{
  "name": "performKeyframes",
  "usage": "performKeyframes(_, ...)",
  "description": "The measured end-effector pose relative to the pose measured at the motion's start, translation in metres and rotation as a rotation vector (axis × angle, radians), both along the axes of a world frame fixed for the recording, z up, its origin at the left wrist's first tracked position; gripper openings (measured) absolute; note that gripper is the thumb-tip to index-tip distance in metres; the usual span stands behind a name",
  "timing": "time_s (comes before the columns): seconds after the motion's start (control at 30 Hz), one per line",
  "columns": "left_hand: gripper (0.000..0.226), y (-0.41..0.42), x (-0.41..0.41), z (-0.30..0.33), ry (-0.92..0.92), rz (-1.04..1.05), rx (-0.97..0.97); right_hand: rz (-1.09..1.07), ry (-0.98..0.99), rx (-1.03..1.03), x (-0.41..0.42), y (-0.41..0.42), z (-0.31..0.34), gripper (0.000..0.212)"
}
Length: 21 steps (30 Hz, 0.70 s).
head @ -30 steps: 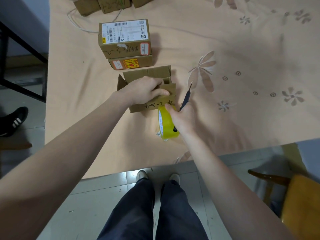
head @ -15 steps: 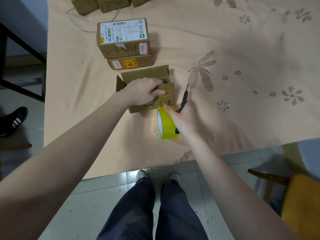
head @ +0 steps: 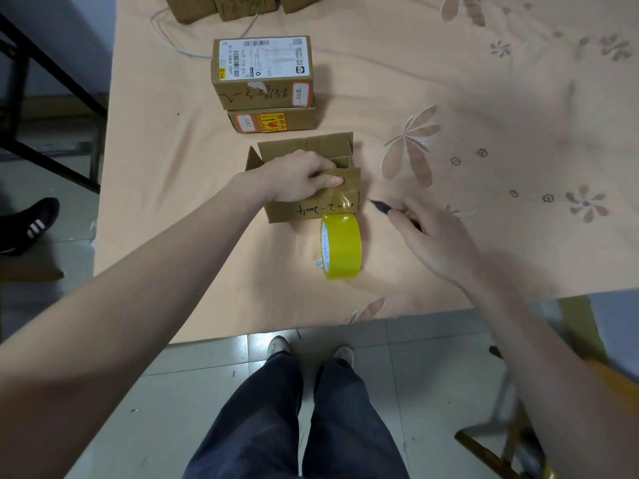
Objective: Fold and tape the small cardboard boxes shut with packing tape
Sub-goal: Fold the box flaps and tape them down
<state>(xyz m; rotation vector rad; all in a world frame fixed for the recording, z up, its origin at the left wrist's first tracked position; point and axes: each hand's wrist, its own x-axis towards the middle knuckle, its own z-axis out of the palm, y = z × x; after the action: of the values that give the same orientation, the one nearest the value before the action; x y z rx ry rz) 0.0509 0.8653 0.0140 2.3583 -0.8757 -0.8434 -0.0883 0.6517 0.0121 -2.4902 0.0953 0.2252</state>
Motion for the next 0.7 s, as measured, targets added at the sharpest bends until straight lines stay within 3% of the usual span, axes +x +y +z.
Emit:
performKeyframes(0.1,0.03,-0.001,0.0,0.0,-0.012,0.001,0.006,0.165,0.019,-0.159,0.014,0.003,0.004,0.025)
performKeyframes(0.2,0.032,-0.002,-0.001,-0.001,-0.044,0.011,0.015,0.245,-0.022,-0.239,0.028,0.012,0.001,0.032)
performKeyframes(0.7,0.026,-0.011,-0.004,-0.002,-0.206,0.009,0.077,0.259,-0.049,-0.332,0.047,0.031,0.004,0.029)
